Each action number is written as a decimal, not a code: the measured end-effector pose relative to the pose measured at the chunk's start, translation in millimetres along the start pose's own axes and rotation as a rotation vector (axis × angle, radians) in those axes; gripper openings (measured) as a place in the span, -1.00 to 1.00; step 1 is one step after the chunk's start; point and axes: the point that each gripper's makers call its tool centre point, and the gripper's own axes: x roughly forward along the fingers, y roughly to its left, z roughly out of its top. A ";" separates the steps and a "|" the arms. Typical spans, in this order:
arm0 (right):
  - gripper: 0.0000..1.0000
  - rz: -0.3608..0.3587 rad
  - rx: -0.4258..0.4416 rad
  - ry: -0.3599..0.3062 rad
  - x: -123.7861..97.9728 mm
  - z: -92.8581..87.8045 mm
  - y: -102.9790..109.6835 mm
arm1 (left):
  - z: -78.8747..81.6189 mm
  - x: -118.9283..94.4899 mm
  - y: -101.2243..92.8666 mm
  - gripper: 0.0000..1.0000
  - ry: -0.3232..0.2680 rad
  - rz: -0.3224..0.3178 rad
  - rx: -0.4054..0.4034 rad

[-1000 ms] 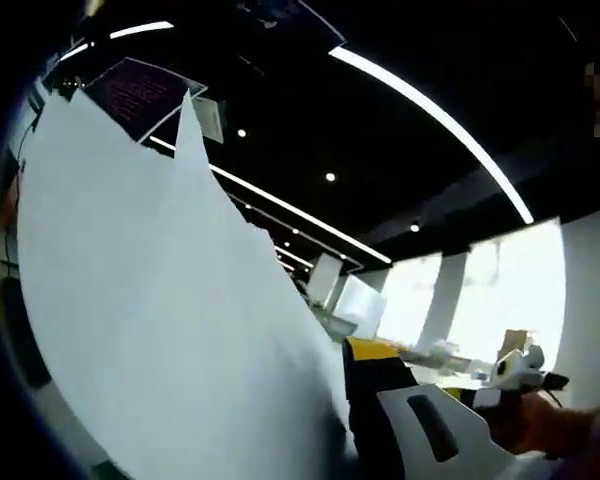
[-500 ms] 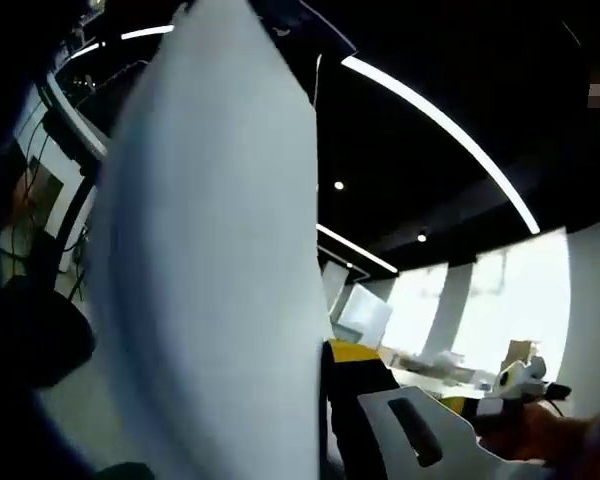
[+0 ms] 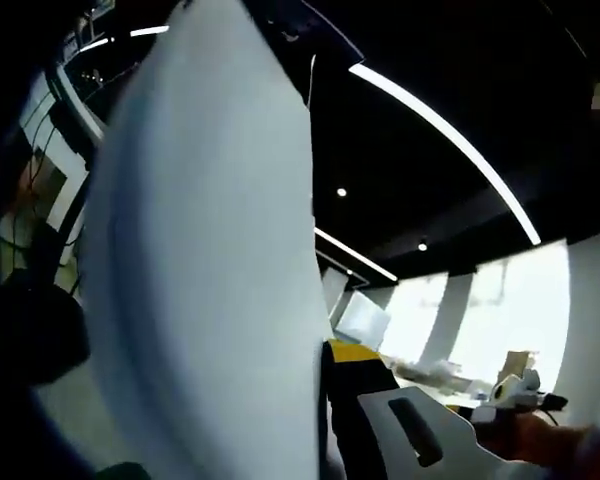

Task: Organize the stack of printing papers by aligning and flattening the scattered papers on the table

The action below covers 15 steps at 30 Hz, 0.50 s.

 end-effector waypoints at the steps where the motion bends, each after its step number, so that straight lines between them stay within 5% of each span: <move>1: -0.68 -0.005 -0.002 -0.005 -0.5 1.1 -0.6 | 0.2 0.0 0.2 -0.88 -0.001 -0.001 -0.001; 12: -0.31 -0.007 -0.028 -0.009 0.2 3.9 0.4 | -1.6 1.2 -1.8 -0.87 0.005 -0.001 0.017; 15: 0.19 -0.125 -0.110 -0.032 -4.3 11.5 -18.4 | -5.7 3.9 -2.6 -0.86 0.026 0.008 0.052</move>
